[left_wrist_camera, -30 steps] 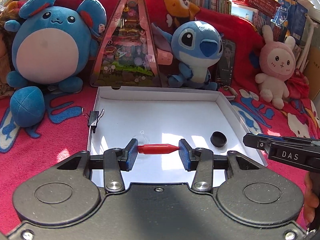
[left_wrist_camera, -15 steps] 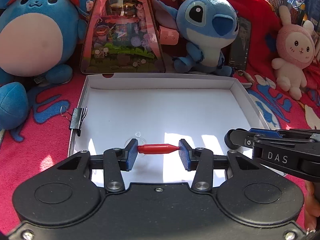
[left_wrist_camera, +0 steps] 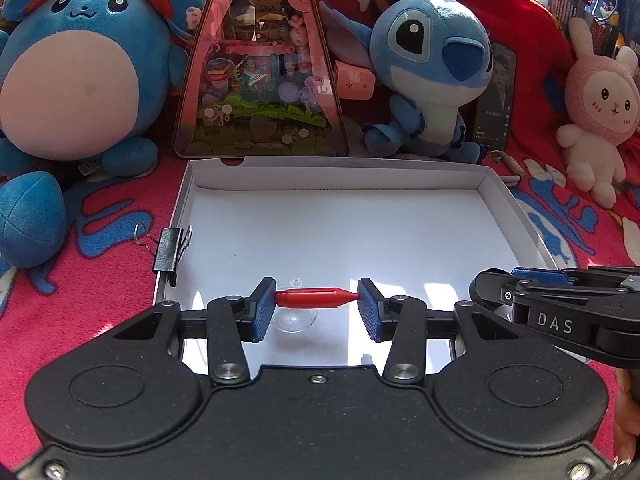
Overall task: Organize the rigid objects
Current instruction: 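Carry the red marker and black lid into the white box and release both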
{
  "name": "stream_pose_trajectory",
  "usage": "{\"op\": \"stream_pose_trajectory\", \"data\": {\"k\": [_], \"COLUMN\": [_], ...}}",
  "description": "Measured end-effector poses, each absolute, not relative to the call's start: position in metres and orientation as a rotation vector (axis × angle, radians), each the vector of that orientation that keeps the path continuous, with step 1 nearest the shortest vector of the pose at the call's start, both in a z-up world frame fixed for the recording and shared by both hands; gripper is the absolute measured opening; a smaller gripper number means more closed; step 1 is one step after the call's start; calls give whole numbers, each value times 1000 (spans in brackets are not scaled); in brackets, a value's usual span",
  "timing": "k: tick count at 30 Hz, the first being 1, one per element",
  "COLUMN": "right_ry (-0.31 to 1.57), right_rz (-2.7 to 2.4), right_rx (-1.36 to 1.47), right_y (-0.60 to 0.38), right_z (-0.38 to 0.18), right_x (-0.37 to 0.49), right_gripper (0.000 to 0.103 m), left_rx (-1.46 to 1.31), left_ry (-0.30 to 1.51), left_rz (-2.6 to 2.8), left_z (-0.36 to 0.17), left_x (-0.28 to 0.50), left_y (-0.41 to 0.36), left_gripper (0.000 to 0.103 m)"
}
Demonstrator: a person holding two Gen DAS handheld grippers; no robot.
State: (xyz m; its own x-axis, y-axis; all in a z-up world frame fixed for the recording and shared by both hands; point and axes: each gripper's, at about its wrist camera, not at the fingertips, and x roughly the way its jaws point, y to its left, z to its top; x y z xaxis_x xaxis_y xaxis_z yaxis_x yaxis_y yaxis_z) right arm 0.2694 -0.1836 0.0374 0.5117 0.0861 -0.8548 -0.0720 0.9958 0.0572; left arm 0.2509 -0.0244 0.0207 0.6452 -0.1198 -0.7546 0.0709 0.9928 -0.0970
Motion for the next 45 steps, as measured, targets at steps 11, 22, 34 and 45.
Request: {"op": "stream_pose_trajectory", "data": {"k": [11, 22, 34, 45], "right_ry": [1035, 1031, 1028, 1036], "right_rz": [97, 96, 99, 92], "right_rx": [4, -32, -46, -38], "right_y": [-182, -178, -178, -180], "right_z": [34, 32, 30, 22], "right_x": [270, 269, 271, 271], "right_gripper": [38, 41, 43, 48], "left_rx": [-61, -72, -61, -52], "left_ry": [873, 879, 883, 880], "left_rz": [-67, -75, -72, -66], "left_z": [15, 9, 6, 4], "left_x": [261, 260, 259, 257], "left_y": [-15, -13, -13, -14], "left_gripper": [43, 43, 44, 56]}}
